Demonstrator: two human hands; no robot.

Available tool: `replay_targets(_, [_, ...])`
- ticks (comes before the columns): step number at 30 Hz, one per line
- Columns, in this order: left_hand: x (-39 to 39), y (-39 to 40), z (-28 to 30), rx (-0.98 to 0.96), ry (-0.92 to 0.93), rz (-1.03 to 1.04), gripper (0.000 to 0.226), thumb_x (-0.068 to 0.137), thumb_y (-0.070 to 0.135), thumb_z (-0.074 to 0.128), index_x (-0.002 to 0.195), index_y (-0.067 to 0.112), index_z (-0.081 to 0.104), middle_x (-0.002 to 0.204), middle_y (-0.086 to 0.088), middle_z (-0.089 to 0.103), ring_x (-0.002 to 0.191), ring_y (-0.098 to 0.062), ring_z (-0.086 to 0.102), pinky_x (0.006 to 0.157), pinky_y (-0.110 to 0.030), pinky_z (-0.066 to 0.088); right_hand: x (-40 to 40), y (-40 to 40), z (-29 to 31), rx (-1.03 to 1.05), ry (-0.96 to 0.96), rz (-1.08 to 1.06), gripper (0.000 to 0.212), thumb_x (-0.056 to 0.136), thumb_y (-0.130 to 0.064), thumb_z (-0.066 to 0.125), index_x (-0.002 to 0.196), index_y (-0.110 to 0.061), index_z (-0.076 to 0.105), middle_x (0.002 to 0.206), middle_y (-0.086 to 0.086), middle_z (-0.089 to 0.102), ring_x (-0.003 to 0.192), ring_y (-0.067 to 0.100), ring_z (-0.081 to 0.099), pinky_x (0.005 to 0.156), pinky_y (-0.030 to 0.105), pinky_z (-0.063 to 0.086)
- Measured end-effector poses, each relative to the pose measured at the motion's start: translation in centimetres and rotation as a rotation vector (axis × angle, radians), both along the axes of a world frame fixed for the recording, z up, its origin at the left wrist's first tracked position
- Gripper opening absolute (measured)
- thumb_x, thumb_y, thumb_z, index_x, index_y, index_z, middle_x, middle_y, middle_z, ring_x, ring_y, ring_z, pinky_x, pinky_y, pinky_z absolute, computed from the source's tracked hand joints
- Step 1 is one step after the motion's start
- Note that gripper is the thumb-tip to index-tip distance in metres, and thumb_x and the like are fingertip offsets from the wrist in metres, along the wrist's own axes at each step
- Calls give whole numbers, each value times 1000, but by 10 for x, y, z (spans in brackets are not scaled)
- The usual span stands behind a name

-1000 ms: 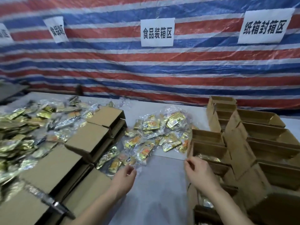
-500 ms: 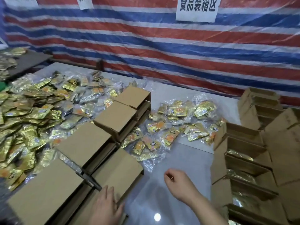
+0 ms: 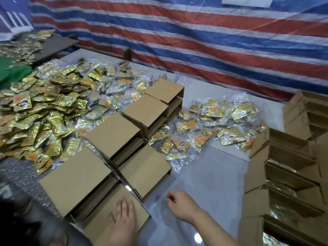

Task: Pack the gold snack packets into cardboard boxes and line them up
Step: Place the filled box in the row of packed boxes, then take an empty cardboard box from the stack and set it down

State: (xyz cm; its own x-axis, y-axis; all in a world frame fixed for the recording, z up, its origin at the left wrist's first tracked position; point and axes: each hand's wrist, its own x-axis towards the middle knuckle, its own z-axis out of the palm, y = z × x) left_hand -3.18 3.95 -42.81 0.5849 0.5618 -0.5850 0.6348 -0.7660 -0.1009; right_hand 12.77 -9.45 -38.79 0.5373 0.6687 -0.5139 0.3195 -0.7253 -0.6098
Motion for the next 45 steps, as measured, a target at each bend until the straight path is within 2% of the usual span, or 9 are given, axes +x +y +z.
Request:
replay_targets(3, [-7, -3, 7, 30, -70, -61, 77, 99, 31, 37, 153, 6, -11, 162, -9, -12, 150, -27, -8, 120, -44, 8, -6, -5, 1, -37, 18, 57, 31, 91, -14, 46, 118, -12, 61, 117, 3, 61, 106, 20, 57, 92, 22, 43])
replay_targets(7, [-8, 2, 28, -66, -246, -107, 60, 101, 23, 29, 156, 16, 5, 163, -3, 9, 149, -21, 15, 118, -30, 17, -19, -10, 2, 0, 115, 192, 85, 86, -22, 62, 157, -23, 17, 158, -3, 25, 143, 14, 32, 110, 15, 25])
replay_targets(10, [-10, 2, 46, -106, -312, -132, 50, 102, 31, 31, 151, 27, 25, 146, 2, 46, 128, -18, 50, 101, -28, 42, -26, -10, 3, 47, 45, 210, 85, 88, -34, 63, 157, -25, 15, 160, -4, 22, 145, 14, 27, 114, 19, 22])
replay_targets(13, [-4, -10, 58, -190, -347, -176, 38, 102, 37, 33, 139, 39, 39, 125, 7, 63, 112, -17, 61, 88, -30, 46, -29, -14, 7, 34, -29, 167, 71, 91, -37, 56, 154, -25, 26, 157, -1, 32, 142, 18, 36, 113, 24, 27])
replay_targets(18, [34, -50, 67, -305, -431, -262, 29, 102, 36, 36, 120, 26, 57, 116, -3, 67, 110, -25, 59, 90, -37, 46, -22, -47, 13, -30, -177, 39, 38, 92, -24, 39, 126, -21, 56, 131, 8, 61, 120, 30, 55, 99, 34, 46])
replay_targets(24, [94, -86, 71, -239, -458, -433, 30, 96, 45, 48, 115, 26, 60, 111, -2, 68, 107, -25, 59, 84, -34, 46, 14, -121, 25, -57, -206, -284, 28, 93, -20, 42, 112, -20, 62, 116, 8, 67, 109, 29, 60, 86, 30, 46])
replay_targets(33, [148, -86, 64, -421, -598, -228, 9, 92, 35, 61, 95, 27, 64, 91, 7, 66, 84, -10, 58, 71, -24, 43, 29, -173, 29, -34, -185, -672, 17, 96, -21, 45, 103, -21, 61, 99, 0, 65, 91, 18, 61, 75, 28, 47])
replay_targets(38, [184, -90, 58, -494, -598, -238, 8, 93, 31, 61, 97, 24, 61, 99, 4, 65, 90, -13, 57, 74, -25, 42, 35, -173, 23, -38, -146, -787, 3, 97, -27, 56, 97, -25, 56, 84, -8, 61, 73, 4, 58, 52, 17, 37])
replay_targets(45, [225, -84, 41, -497, -569, -331, 8, 95, 27, 57, 98, 20, 59, 106, -3, 65, 97, -20, 58, 79, -26, 44, 63, -158, 15, -160, -276, -749, 18, 97, -36, 56, 96, -22, 45, 91, -3, 58, 84, 16, 59, 67, 26, 45])
